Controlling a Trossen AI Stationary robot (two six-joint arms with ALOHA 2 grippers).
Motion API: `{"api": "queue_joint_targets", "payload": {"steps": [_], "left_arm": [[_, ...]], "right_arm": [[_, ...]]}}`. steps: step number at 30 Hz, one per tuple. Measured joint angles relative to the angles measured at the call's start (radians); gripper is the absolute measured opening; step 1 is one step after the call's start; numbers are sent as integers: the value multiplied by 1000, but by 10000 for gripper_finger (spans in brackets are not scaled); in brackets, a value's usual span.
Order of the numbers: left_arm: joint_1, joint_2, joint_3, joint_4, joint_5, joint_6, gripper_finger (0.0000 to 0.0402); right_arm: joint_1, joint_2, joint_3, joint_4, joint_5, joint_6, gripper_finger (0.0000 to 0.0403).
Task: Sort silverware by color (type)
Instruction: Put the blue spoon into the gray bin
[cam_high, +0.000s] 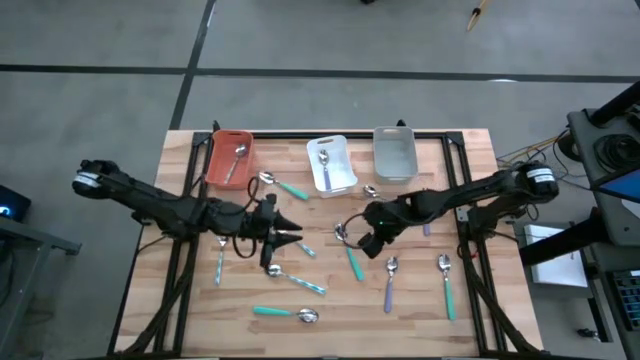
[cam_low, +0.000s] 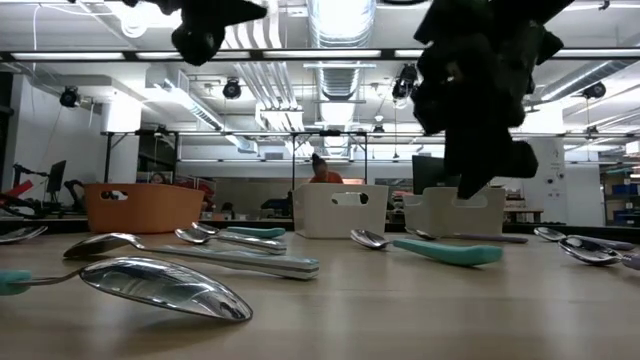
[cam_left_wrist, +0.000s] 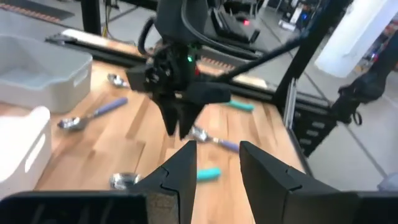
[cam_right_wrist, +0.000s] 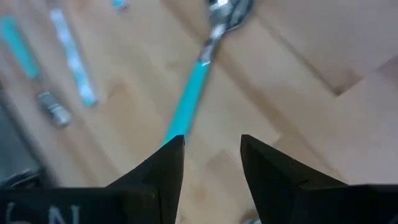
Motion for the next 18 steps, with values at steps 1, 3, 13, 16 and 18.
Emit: {"api": "queue_joint_targets", "payload": {"steps": [1, 3, 13, 16, 18], "left_arm": [[-1, -3, -4, -9, -2, 0, 103], [0, -15, -4, -33, -3, 18, 103], [4, -54, 0, -90, -63, 216, 103], [5, -71, 0, -93, -99, 246, 103], [9, -89, 0, -92, -100, 279, 103]], "right_arm": [[0, 16, 9, -2, 19, -2, 148], [-2, 52, 34, -8, 42, -9, 148], [-9, 224, 318, -293, 108, -115, 148], [-3, 268, 394, -343, 111, -122, 148], [5, 294, 432, -341, 129, -128, 148]]}}
